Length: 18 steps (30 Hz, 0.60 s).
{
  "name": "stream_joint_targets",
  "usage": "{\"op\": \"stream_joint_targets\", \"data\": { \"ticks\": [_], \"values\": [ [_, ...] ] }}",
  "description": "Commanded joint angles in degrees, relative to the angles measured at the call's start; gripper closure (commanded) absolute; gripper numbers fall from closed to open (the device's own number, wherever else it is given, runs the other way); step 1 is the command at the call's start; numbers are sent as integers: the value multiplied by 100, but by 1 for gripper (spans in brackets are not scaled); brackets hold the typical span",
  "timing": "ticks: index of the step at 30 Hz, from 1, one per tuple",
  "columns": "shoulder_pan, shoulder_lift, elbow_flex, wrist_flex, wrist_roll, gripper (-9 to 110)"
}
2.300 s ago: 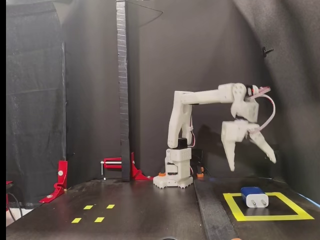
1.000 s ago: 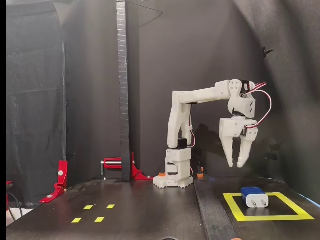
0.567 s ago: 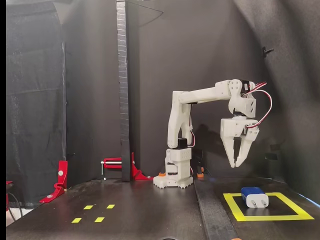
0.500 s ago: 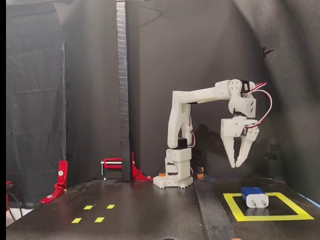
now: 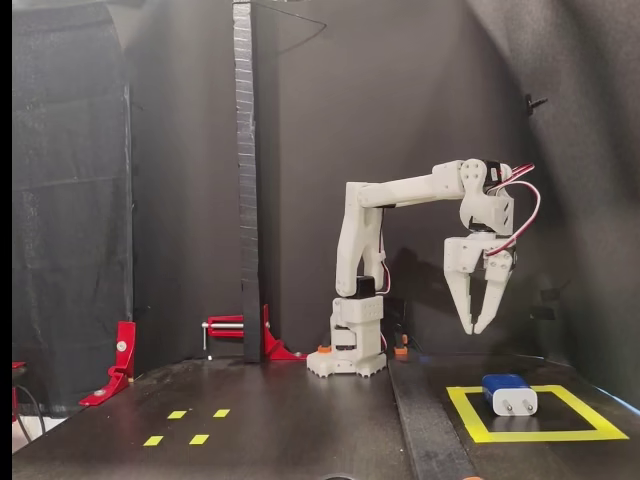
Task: Grasp the block and place it in the designated area.
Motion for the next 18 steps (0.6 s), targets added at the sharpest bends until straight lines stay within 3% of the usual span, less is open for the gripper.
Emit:
{"op": "stream_joint_targets", "data": {
  "ticks": [1,4,18],
  "values": [
    [132,290,-114,26,703,102],
    [237,281,-114,-62,1116,102],
    [949,281,-114,-255,1002,102]
  ]
}}
